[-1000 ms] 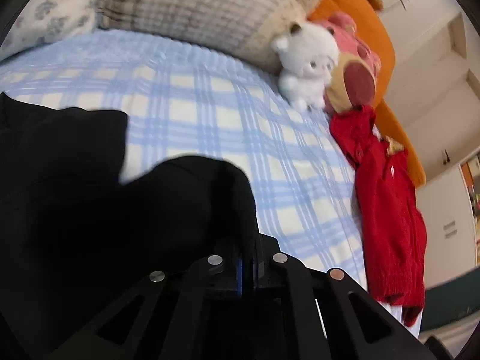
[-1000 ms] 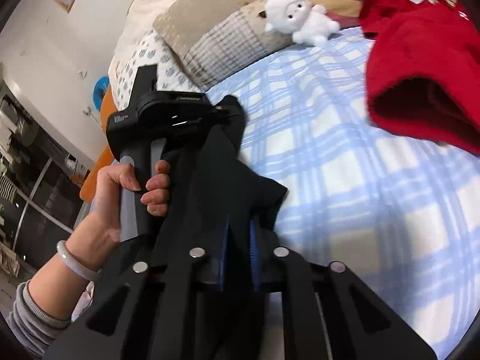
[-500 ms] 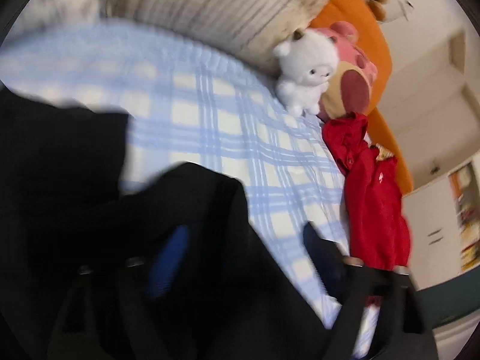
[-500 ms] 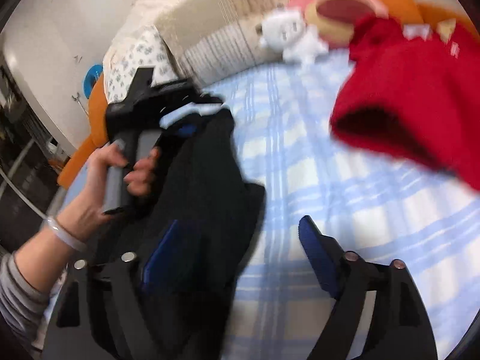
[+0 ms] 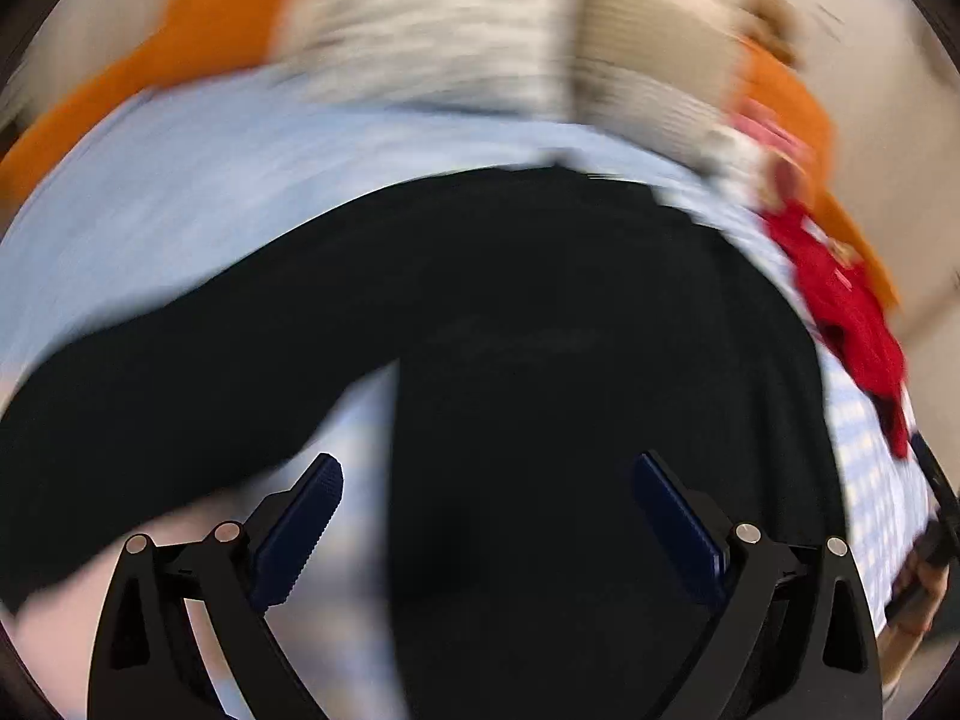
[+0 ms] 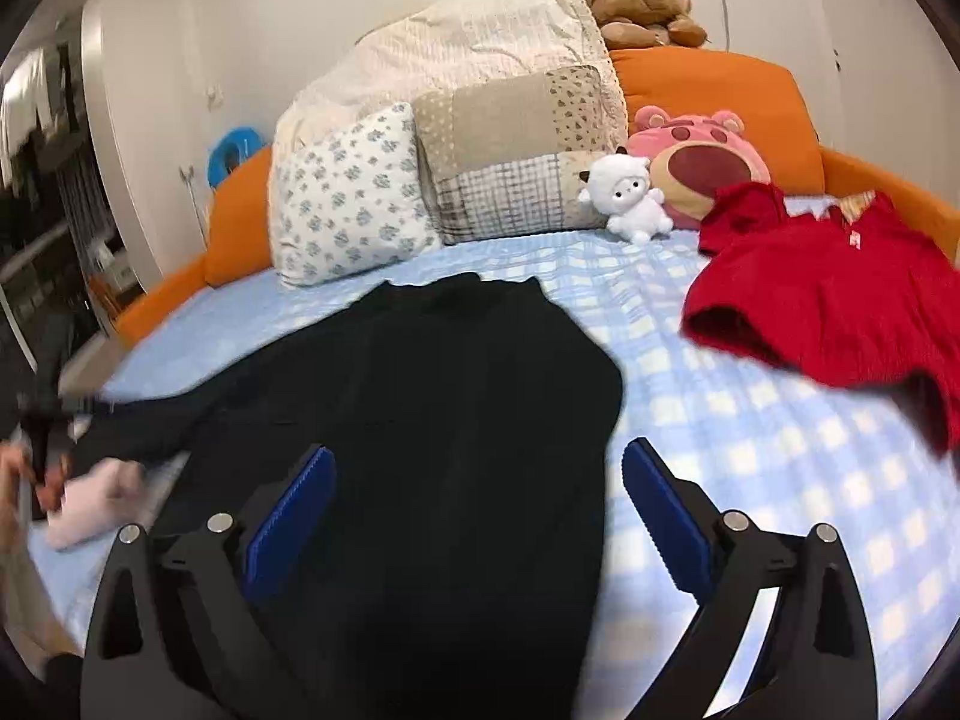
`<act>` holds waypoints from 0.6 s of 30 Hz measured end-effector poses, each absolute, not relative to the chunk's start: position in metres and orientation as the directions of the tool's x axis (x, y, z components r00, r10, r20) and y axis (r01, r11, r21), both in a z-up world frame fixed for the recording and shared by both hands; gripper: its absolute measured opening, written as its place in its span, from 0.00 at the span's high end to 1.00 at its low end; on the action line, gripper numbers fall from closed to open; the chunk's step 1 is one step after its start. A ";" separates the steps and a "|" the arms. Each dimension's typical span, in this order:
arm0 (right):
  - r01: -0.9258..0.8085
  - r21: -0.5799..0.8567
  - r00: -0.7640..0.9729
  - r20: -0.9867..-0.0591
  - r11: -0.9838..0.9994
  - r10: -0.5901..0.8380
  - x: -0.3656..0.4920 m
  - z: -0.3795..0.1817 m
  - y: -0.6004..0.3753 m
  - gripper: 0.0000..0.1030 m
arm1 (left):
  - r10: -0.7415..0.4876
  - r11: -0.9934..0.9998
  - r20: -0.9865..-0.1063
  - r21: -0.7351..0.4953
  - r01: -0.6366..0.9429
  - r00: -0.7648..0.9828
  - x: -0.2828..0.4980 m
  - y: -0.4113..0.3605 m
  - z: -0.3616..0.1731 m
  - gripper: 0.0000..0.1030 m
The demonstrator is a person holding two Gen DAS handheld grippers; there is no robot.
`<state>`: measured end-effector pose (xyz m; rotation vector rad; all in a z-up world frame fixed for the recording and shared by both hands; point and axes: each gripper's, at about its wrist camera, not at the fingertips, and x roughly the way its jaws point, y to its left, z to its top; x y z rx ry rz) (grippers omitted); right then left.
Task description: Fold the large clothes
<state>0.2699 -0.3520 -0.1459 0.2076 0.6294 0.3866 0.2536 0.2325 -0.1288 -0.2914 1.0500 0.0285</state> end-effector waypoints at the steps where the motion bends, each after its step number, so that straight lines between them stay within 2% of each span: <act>1: -0.275 0.329 0.742 -0.525 0.903 0.417 0.260 -0.145 -0.351 0.05 | -0.119 0.945 -0.853 -0.254 -0.206 0.507 0.234 0.257 -0.132 0.05; 4: -0.223 0.371 0.746 -0.530 0.901 0.403 0.248 -0.147 -0.347 0.05 | -0.080 0.878 -0.841 -0.314 -0.362 0.534 0.171 0.338 -0.136 0.05; 9: -0.197 0.511 0.693 -0.531 0.837 0.487 0.244 -0.153 -0.321 0.05 | -0.040 0.783 -0.851 -0.353 -0.513 0.524 0.108 0.432 -0.148 0.05; 11: -0.232 0.469 0.673 -0.555 0.852 0.489 0.244 -0.146 -0.294 0.05 | -0.040 0.753 -0.856 -0.365 -0.548 0.516 0.094 0.457 -0.157 0.05; 14: -0.307 0.412 0.634 -0.583 0.858 0.507 0.245 -0.135 -0.251 0.05 | -0.112 0.703 -0.844 -0.441 -0.559 0.525 0.086 0.485 -0.173 0.05; 18: -0.390 0.388 0.586 -0.595 0.835 0.550 0.241 -0.128 -0.206 0.05 | -0.067 0.722 -0.868 -0.383 -0.576 0.493 0.085 0.494 -0.175 0.05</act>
